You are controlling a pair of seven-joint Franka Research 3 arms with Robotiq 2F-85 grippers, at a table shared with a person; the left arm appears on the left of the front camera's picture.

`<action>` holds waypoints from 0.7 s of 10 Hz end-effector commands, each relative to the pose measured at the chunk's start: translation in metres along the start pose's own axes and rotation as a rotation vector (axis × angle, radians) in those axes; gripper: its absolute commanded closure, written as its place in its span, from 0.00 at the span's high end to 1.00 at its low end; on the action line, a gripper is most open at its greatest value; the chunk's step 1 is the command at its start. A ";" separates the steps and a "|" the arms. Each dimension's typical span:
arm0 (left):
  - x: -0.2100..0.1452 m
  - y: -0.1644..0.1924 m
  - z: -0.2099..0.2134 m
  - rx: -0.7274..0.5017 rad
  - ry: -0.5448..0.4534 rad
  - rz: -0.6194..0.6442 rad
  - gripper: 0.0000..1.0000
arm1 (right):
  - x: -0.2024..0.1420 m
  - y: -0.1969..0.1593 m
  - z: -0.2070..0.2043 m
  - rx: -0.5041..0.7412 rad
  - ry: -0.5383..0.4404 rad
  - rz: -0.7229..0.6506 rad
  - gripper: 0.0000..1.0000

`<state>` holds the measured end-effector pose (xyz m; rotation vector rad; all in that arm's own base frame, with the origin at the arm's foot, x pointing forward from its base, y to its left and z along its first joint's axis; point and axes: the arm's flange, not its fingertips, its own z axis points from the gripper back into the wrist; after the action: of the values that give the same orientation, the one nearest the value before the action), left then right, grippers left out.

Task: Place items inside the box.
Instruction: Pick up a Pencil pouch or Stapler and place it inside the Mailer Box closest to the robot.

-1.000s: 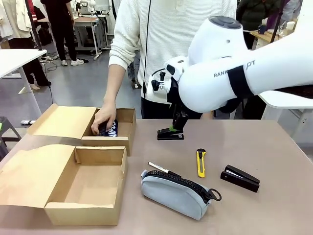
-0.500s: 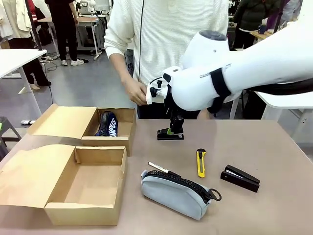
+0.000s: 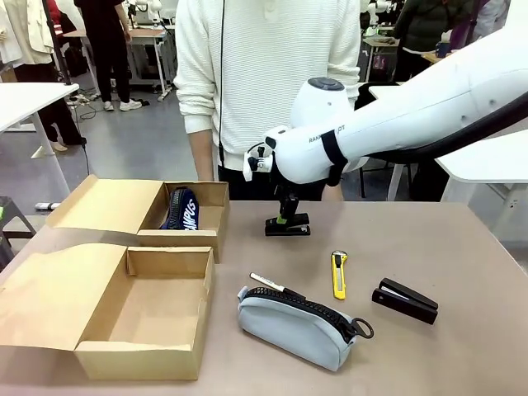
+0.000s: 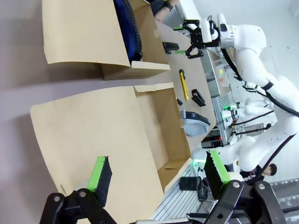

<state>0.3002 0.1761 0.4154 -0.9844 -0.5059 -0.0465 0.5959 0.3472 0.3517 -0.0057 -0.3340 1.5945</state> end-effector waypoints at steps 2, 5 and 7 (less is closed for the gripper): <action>0.000 0.000 0.000 -0.019 -0.019 -0.020 1.00 | -0.004 -0.019 -0.015 0.118 0.053 -0.012 1.00; 0.000 0.000 0.000 -0.019 -0.019 -0.020 1.00 | -0.011 -0.021 -0.038 0.165 0.102 -0.044 1.00; 0.000 0.000 0.000 -0.019 -0.019 -0.020 1.00 | -0.009 -0.021 -0.043 0.168 0.105 -0.055 1.00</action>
<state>0.3002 0.1762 0.4155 -0.9845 -0.5061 -0.0466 0.6203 0.3414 0.3087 0.0816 -0.1316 1.5725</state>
